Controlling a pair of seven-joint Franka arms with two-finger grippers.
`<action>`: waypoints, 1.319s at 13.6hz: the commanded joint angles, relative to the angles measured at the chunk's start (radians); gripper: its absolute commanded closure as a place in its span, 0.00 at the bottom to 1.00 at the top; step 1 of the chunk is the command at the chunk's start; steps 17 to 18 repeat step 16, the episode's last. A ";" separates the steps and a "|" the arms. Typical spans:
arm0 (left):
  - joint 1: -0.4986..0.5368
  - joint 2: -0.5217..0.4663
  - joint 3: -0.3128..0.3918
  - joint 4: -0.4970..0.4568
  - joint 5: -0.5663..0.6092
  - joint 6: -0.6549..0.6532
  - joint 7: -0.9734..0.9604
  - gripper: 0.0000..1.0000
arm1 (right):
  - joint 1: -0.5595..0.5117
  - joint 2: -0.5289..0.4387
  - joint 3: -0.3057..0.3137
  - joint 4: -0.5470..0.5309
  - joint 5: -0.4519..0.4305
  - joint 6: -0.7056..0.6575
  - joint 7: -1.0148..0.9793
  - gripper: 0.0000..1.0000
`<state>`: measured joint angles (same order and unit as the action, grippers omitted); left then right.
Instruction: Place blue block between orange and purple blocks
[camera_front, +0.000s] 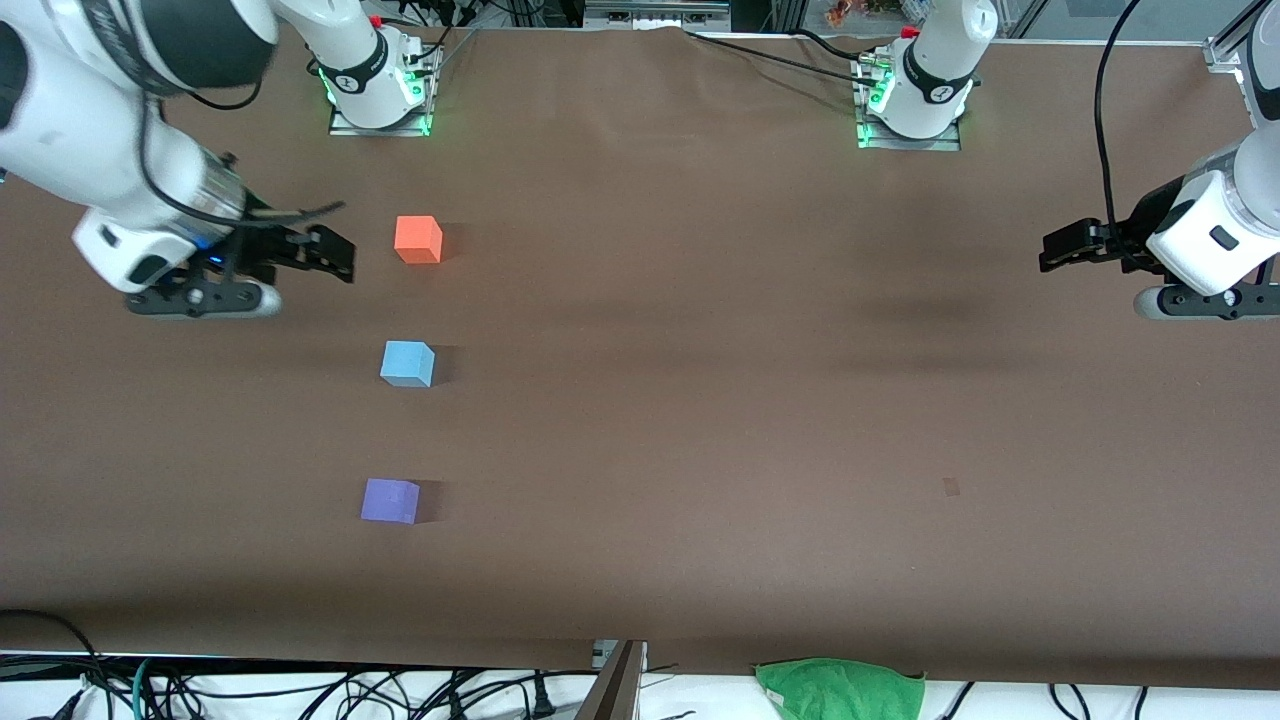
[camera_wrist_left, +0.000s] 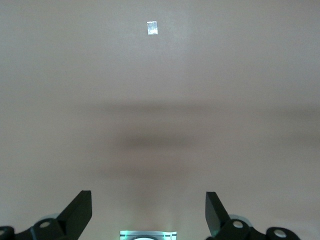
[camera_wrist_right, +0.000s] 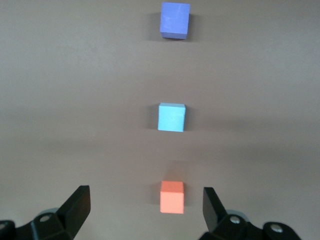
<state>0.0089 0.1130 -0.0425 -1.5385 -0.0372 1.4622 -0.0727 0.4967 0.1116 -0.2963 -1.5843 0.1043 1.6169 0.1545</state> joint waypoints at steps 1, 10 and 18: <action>-0.001 0.007 0.003 0.017 0.007 0.001 0.013 0.00 | -0.006 -0.058 -0.032 -0.013 0.002 -0.066 -0.059 0.01; -0.001 0.007 0.003 0.017 0.007 0.003 0.008 0.00 | -0.432 -0.142 0.356 -0.120 -0.044 -0.029 -0.113 0.00; -0.001 0.007 0.003 0.017 0.005 0.001 0.010 0.00 | -0.432 -0.121 0.359 -0.045 -0.069 -0.034 -0.101 0.01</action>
